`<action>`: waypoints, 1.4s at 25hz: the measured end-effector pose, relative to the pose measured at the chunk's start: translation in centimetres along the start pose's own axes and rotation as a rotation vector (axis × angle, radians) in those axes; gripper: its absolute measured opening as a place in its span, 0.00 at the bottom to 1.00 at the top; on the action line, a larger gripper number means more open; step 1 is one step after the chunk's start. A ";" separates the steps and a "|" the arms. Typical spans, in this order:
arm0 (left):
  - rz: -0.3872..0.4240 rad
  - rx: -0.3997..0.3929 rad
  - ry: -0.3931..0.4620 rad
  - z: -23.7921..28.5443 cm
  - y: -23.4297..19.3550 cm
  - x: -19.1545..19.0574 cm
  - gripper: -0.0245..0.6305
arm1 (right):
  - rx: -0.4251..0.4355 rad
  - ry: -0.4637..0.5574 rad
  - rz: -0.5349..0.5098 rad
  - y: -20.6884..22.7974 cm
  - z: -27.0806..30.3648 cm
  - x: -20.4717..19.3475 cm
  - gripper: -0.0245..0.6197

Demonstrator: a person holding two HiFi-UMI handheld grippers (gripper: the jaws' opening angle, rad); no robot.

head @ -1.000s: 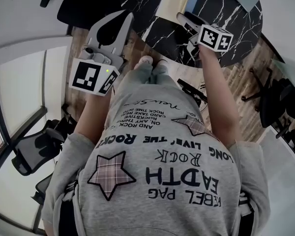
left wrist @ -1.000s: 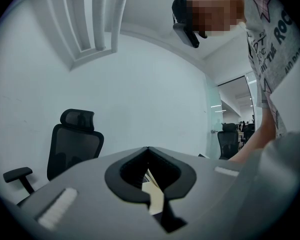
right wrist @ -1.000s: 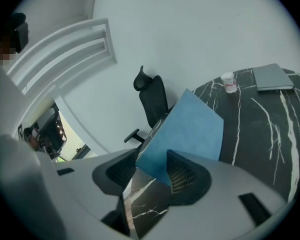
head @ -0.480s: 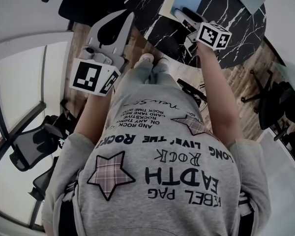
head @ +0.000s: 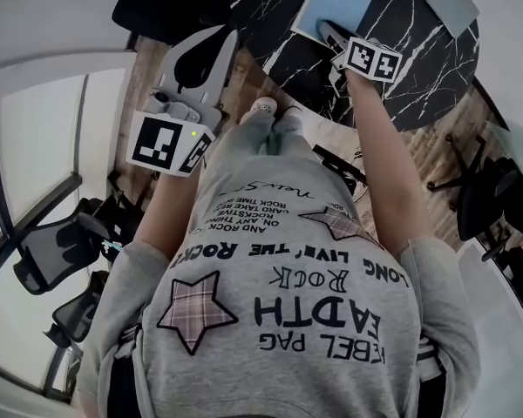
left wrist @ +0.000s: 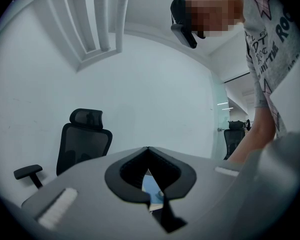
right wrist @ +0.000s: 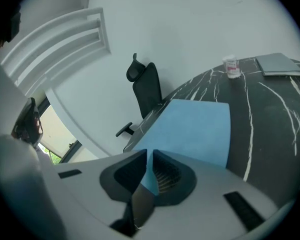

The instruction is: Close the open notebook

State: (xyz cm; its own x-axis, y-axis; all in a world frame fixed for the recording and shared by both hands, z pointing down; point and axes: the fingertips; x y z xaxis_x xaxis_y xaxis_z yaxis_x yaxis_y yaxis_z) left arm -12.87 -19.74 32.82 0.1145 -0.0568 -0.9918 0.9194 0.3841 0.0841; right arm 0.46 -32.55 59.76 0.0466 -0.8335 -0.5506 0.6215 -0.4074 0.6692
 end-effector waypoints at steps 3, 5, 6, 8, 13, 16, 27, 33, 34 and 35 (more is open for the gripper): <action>0.002 0.012 -0.007 -0.3 -0.3 0.0 0.05 | -0.012 -0.006 -0.015 0.3 0.8 0.0 0.09; 0.004 0.018 -0.012 -0.6 -0.5 -0.1 0.05 | -0.024 -0.022 -0.020 0.6 1.4 -0.4 0.08; 0.004 0.022 -0.016 -0.8 -0.6 -0.2 0.05 | -0.031 -0.032 -0.022 0.7 1.6 -0.6 0.08; 0.003 0.028 -0.023 -1.0 -0.7 -0.3 0.05 | -0.051 -0.057 -0.029 1.0 2.0 -1.1 0.08; 0.008 0.027 -0.032 -0.7 -0.5 -0.5 0.05 | -0.121 -0.148 -0.102 1.3 3.0 -2.3 0.07; 0.010 0.019 -0.029 -0.5 -0.3 -0.4 0.05 | -0.175 -0.211 -0.126 1.6 3.3 -3.1 0.07; 0.014 0.005 -0.014 -0.2 0.5 0.1 0.05 | -0.161 -0.193 -0.116 1.4 2.7 -2.9 0.06; 0.020 -0.016 0.013 0.7 0.5 0.6 0.05 | -0.144 -0.134 -0.085 1.4 1.0 -2.1 0.06; 0.023 -0.020 0.014 0.8 0.6 0.8 0.05 | -0.142 -0.122 -0.080 1.2 0.7 -1.8 0.06; 0.026 -0.023 0.015 0.9 0.6 0.9 0.05 | -0.140 -0.108 -0.077 0.9 0.4 -1.4 0.06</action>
State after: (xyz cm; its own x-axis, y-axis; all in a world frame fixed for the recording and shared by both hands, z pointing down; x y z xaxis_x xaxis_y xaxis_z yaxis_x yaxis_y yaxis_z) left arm -11.93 -20.36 32.09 0.1320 -0.0329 -0.9907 0.9073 0.4066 0.1074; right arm 0.65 -31.87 61.36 -0.0846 -0.8403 -0.5355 0.7230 -0.4216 0.5473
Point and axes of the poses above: the fingertips, and each gripper's own axes: z forward along the fingers, y to its right, x out of its top, and after that the axes turned 9 degrees about z, right-handed
